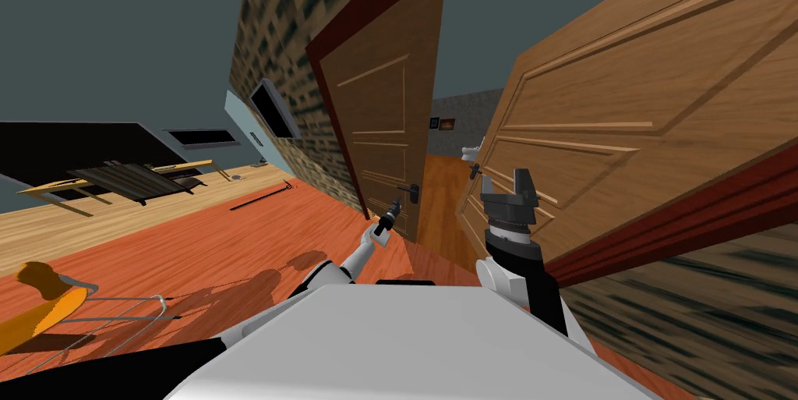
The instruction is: Push the door open
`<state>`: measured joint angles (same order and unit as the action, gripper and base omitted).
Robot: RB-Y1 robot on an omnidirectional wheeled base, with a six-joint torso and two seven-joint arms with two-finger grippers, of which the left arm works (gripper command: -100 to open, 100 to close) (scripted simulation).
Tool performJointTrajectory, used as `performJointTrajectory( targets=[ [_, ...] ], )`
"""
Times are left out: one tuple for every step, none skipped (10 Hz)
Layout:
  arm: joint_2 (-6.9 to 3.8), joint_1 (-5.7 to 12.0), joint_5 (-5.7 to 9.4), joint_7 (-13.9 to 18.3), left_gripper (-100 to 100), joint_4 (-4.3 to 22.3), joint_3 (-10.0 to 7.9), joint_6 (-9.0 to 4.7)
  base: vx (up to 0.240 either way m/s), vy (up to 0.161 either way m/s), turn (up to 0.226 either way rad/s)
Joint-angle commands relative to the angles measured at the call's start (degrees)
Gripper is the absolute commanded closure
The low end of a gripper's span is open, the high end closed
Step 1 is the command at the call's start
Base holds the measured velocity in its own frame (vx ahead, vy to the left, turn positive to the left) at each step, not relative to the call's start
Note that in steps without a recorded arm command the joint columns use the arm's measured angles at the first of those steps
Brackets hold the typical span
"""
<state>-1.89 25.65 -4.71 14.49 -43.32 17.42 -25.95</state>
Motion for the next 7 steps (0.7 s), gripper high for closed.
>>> performJointTrajectory(
  targets=[
    [-0.63, 0.00, 0.06, -0.13, -100, 0.17, -0.23, -0.07, 0.103, -0.031, -0.035],
    [-0.74, 0.00, 0.08, -0.17, -100, 0.21, -0.29, -0.09, 0.157, -0.049, -0.020],
    [-0.91, -0.01, 0.12, -0.25, -100, 0.31, -0.43, -0.14, 0.159, -0.084, -0.018],
    [-0.99, -0.01, 0.15, -0.34, -100, 0.42, -0.58, -0.18, 0.194, -0.096, -0.028],
    [-0.97, -0.01, 0.20, -0.43, -100, 0.53, -0.73, -0.23, 0.201, -0.111, -0.026],
    [-0.86, -0.01, 0.24, -0.51, -100, 0.63, -0.88, -0.28, 0.213, -0.086, -0.020],
    [-0.67, -0.01, 0.27, -0.59, -100, 0.73, -1.02, -0.32, 0.200, -0.076, -0.024]
  ],
)
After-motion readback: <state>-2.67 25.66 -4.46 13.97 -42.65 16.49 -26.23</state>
